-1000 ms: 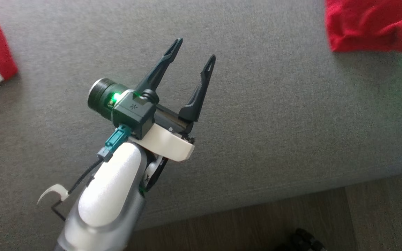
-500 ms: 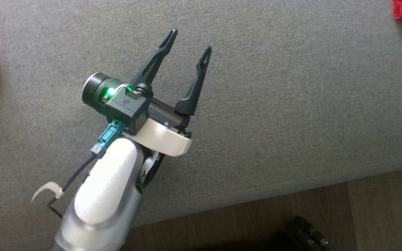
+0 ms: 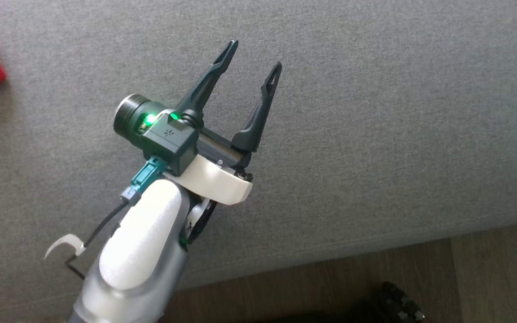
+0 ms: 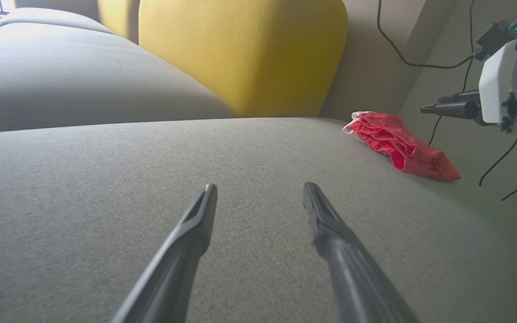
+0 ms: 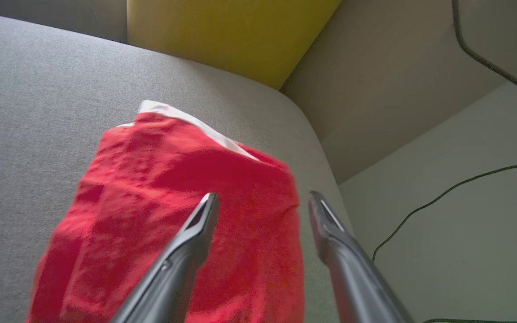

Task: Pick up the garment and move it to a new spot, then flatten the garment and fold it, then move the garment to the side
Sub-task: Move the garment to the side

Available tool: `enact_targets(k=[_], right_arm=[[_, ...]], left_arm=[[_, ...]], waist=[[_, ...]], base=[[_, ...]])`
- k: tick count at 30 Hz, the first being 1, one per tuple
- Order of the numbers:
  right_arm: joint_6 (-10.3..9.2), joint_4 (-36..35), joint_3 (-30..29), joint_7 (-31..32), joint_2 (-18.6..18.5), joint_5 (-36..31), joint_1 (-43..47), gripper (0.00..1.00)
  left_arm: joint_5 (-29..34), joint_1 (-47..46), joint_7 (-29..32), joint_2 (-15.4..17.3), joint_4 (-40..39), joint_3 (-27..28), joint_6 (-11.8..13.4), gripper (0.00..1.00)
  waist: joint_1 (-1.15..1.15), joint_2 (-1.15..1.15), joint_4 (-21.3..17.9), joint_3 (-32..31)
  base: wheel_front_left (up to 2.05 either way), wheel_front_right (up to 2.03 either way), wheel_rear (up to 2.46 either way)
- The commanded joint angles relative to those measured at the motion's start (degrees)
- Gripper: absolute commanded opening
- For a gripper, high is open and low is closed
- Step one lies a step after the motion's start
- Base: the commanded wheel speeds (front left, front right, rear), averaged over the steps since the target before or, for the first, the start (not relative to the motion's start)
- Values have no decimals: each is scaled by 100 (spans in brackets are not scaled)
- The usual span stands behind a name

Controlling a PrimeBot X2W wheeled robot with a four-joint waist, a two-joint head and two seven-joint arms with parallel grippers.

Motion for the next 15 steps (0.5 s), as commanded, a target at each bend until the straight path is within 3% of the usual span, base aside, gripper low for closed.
enact_targets(k=[1,7,15], right_arm=[[-2,-292,-69,78,-71,-76,161,100],[-2,-675,-5,148,171,-83,129,100],[-2,-1046,451,-224,826,140,190,100]], left_arm=[[-33,19,-29,25,-143,156,41,100],[-116,183,-29,25,-136,220,97,100],[-299,608,-29,25,-210,460,288,100]], waist=[[0,0,19,-109],[0,0,118,-529],[0,0,371,-1317]], base=[[0,0,0],[0,0,0],[0,0,0]])
